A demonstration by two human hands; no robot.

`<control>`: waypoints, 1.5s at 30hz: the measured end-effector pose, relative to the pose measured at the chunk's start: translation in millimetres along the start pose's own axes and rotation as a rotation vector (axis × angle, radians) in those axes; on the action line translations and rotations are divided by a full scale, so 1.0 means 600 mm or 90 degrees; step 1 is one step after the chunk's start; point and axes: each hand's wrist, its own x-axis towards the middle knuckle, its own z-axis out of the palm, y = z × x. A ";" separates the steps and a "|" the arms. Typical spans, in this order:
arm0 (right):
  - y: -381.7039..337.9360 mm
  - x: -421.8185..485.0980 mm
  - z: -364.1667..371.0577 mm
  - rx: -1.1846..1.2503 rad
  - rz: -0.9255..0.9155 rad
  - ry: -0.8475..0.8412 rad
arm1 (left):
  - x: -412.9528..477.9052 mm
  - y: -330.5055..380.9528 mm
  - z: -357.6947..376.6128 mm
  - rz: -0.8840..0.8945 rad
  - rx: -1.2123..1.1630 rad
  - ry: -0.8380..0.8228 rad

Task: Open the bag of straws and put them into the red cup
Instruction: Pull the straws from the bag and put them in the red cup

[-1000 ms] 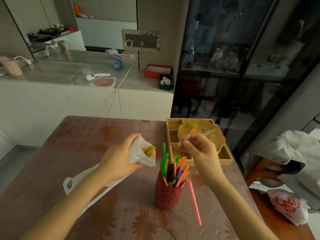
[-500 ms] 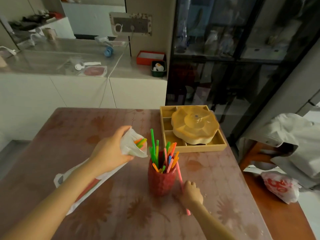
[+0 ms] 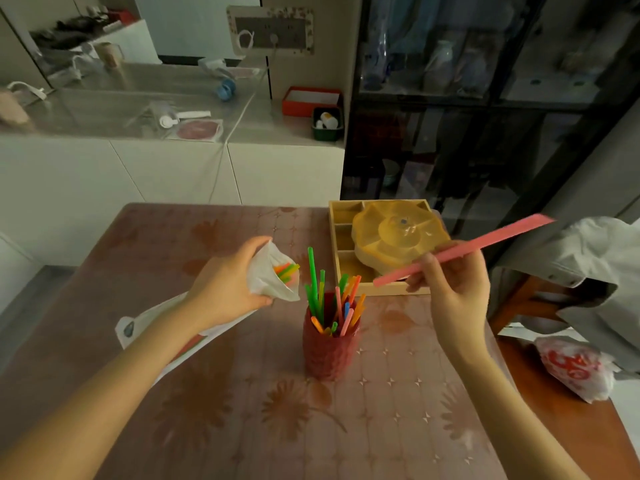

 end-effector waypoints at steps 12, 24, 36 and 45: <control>-0.038 -0.008 0.077 -0.245 -0.096 -0.282 | -0.028 -0.017 -0.006 0.132 0.085 0.082; -0.114 -0.020 0.148 0.200 0.268 -0.244 | -0.004 0.043 -0.119 0.306 0.308 0.151; -0.113 0.012 0.221 0.829 0.698 -0.214 | 0.047 0.184 -0.192 0.388 0.698 -0.074; -0.096 0.007 0.227 0.732 0.695 -0.128 | 0.059 0.184 -0.185 0.366 0.690 -0.128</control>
